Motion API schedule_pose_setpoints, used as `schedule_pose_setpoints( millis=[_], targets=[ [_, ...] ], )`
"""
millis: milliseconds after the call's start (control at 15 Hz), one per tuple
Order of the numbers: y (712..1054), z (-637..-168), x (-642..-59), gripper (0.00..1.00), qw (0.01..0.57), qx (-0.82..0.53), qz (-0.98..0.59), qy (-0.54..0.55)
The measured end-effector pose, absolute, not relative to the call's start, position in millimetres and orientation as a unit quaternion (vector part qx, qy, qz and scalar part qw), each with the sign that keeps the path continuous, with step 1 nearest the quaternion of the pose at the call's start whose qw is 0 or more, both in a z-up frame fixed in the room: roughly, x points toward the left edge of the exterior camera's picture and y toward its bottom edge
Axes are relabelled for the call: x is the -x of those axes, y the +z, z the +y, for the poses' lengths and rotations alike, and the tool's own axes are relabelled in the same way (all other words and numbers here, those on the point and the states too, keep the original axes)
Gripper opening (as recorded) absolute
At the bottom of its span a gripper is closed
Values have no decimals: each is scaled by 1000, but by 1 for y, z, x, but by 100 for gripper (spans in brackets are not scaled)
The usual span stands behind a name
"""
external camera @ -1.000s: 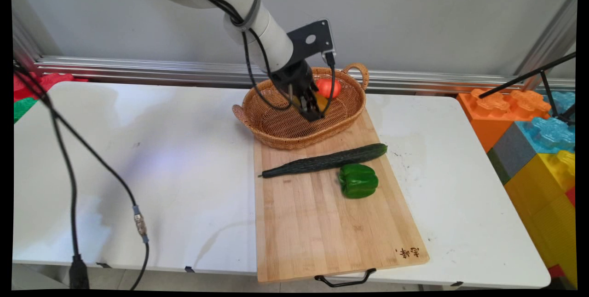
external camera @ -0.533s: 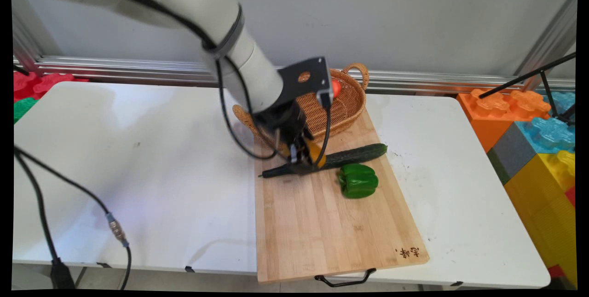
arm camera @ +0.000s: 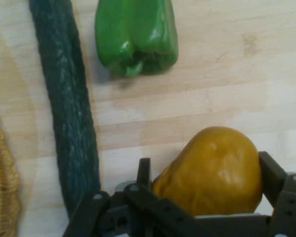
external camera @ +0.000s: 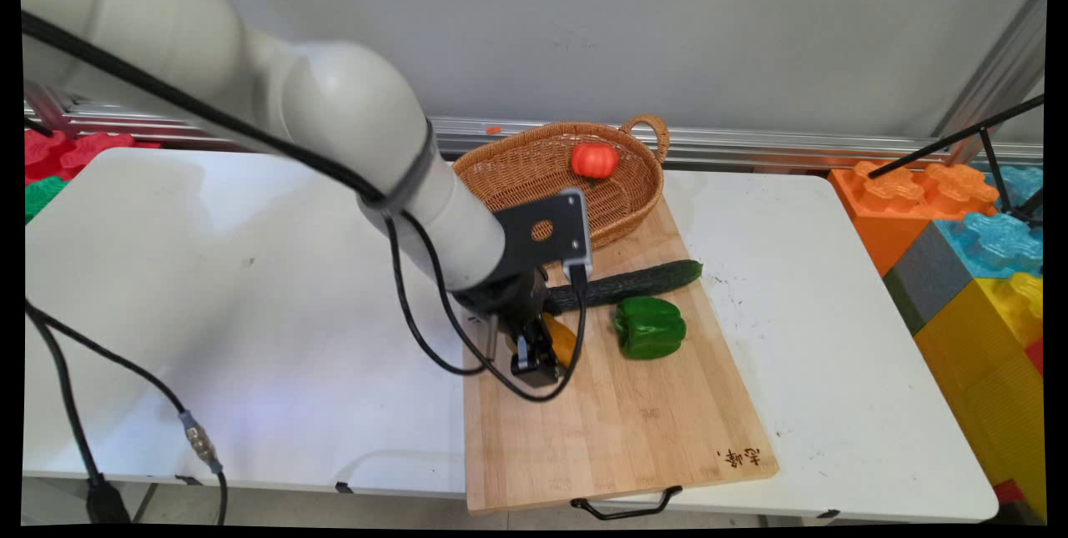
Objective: Place the picked object on the cutting board
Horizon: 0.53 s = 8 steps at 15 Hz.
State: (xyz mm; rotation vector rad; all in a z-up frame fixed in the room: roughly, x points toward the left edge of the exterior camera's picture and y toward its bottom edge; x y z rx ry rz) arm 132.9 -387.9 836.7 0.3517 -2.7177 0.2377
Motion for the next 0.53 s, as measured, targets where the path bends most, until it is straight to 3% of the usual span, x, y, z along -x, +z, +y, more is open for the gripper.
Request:
schedule_pose_setpoints(
  millis=[400,467,533],
  targets=[
    [799,-387,-124,0,188,-123,-971,80],
    [795,-386,-123,100,188,-123,-971,78],
    [793,-386,-122,100,188,-123,-971,78]
  ],
)
